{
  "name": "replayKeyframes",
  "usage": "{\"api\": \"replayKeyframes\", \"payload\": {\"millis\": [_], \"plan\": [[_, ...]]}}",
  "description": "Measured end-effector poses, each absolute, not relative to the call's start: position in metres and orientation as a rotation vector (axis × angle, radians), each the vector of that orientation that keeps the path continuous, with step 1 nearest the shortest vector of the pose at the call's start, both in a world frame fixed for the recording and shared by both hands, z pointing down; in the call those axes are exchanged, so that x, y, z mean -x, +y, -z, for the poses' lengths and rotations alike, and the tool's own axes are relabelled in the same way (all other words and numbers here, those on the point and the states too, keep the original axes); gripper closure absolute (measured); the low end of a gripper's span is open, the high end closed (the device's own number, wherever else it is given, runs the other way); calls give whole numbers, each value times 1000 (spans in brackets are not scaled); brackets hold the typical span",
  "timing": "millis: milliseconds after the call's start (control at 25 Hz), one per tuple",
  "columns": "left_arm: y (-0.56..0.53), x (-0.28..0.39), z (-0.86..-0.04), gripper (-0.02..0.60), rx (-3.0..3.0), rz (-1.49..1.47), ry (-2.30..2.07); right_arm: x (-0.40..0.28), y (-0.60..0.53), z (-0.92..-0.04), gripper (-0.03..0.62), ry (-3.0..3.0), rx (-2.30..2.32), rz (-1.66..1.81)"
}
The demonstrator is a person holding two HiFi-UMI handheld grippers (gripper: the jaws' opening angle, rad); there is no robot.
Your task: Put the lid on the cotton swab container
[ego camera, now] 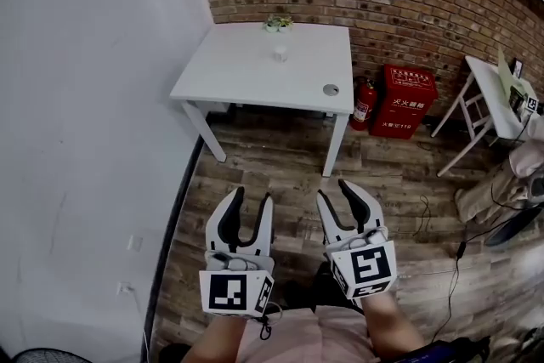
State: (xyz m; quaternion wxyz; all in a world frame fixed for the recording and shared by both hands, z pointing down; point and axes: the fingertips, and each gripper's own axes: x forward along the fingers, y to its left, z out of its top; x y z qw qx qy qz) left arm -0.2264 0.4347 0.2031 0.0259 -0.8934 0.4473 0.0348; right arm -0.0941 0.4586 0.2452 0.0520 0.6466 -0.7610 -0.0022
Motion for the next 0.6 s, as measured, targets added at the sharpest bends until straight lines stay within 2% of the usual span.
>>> {"api": "replayKeyframes", "payload": {"millis": [600], "plan": [[337,184,-238,400,2773,1,1423,50,351,-288,444,-2324,-1925,-121]]}}
